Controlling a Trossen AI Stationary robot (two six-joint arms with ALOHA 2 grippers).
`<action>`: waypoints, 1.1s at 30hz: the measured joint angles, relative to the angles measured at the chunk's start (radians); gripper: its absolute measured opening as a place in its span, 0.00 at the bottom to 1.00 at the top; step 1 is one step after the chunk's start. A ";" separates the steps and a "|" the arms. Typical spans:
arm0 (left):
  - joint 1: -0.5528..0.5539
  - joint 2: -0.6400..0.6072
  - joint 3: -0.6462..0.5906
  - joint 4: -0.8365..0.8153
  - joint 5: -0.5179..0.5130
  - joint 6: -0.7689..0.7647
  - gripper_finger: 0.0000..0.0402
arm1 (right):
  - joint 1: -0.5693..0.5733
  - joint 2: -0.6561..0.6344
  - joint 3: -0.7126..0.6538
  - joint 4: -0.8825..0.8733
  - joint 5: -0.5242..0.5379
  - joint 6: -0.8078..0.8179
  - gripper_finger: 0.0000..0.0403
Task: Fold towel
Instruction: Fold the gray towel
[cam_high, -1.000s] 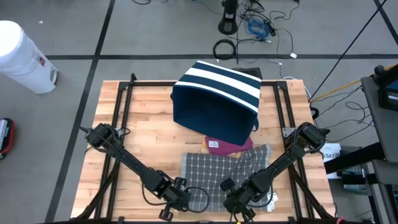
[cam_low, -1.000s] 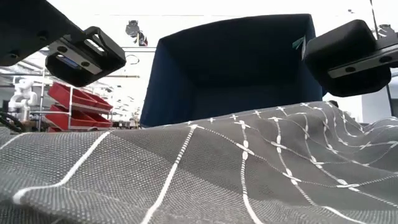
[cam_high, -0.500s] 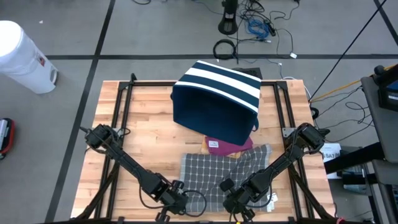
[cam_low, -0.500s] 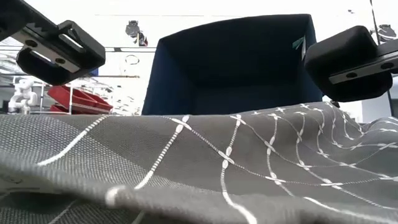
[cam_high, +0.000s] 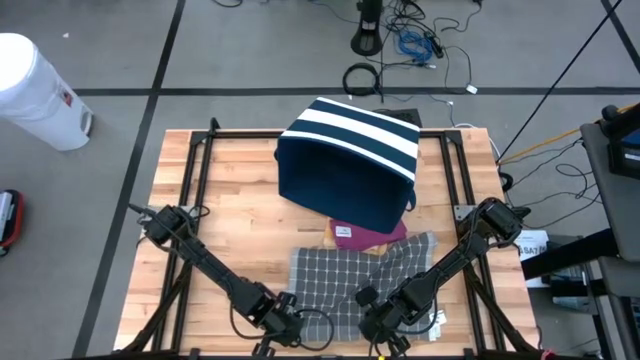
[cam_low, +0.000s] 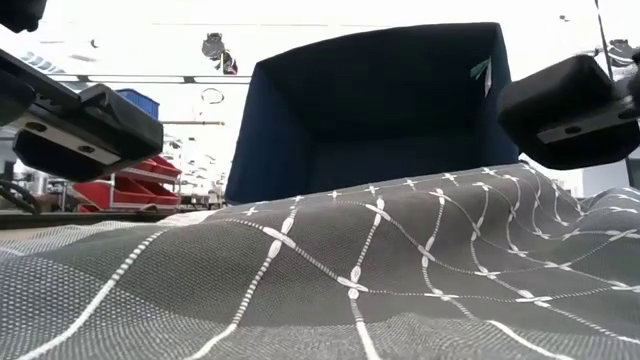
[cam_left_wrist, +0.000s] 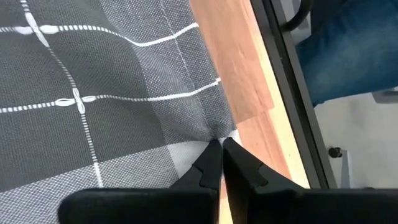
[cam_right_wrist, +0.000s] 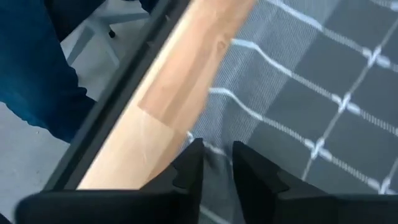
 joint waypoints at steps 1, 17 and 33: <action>0.000 0.000 0.000 0.000 -0.008 0.000 0.04 | 0.000 0.000 0.000 -0.011 0.000 0.012 0.20; 0.002 0.000 0.002 -0.045 -0.049 0.026 0.18 | 0.066 -0.069 0.000 -0.193 0.027 0.226 0.36; 0.007 -0.001 0.002 -0.103 -0.067 0.016 0.19 | 0.171 -0.088 -0.001 -0.286 0.029 0.419 0.36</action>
